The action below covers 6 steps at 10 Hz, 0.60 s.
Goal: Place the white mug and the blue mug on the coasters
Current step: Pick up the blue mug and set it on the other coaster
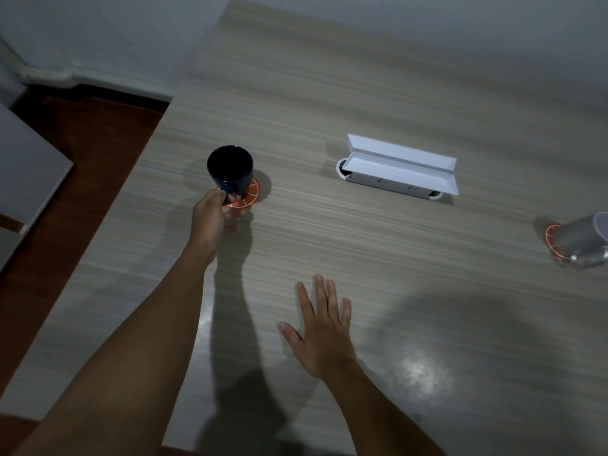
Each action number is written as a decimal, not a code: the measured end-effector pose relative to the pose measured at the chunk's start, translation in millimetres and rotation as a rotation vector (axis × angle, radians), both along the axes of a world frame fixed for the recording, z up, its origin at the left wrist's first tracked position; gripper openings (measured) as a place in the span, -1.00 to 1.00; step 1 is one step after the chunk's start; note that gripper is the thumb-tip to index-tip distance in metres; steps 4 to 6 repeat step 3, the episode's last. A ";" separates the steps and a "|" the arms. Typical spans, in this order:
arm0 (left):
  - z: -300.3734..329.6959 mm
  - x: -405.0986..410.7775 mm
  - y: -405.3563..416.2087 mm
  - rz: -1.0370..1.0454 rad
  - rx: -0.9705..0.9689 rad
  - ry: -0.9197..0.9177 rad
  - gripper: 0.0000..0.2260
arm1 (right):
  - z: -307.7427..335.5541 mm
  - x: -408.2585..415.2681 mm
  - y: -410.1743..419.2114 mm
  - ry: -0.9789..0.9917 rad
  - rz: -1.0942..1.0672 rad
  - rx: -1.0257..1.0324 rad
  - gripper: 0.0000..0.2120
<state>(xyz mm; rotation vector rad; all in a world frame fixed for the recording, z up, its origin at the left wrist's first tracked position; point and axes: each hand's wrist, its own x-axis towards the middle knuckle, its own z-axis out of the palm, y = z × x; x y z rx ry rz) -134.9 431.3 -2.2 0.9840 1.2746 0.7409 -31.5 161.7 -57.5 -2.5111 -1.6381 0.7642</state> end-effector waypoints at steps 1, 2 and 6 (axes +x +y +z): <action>3.8 -6.9 -13.7 -0.033 0.032 0.024 -0.89 | 5.1 5.6 0.6 0.030 0.027 -0.006 -0.23; 6.1 -10.7 -32.9 -0.024 0.055 0.012 -0.69 | 9.1 21.7 -11.3 0.036 0.086 0.047 -0.28; 9.4 -10.9 -57.3 0.047 0.128 0.054 -0.59 | 11.2 42.5 -38.5 -0.007 0.123 0.056 -0.33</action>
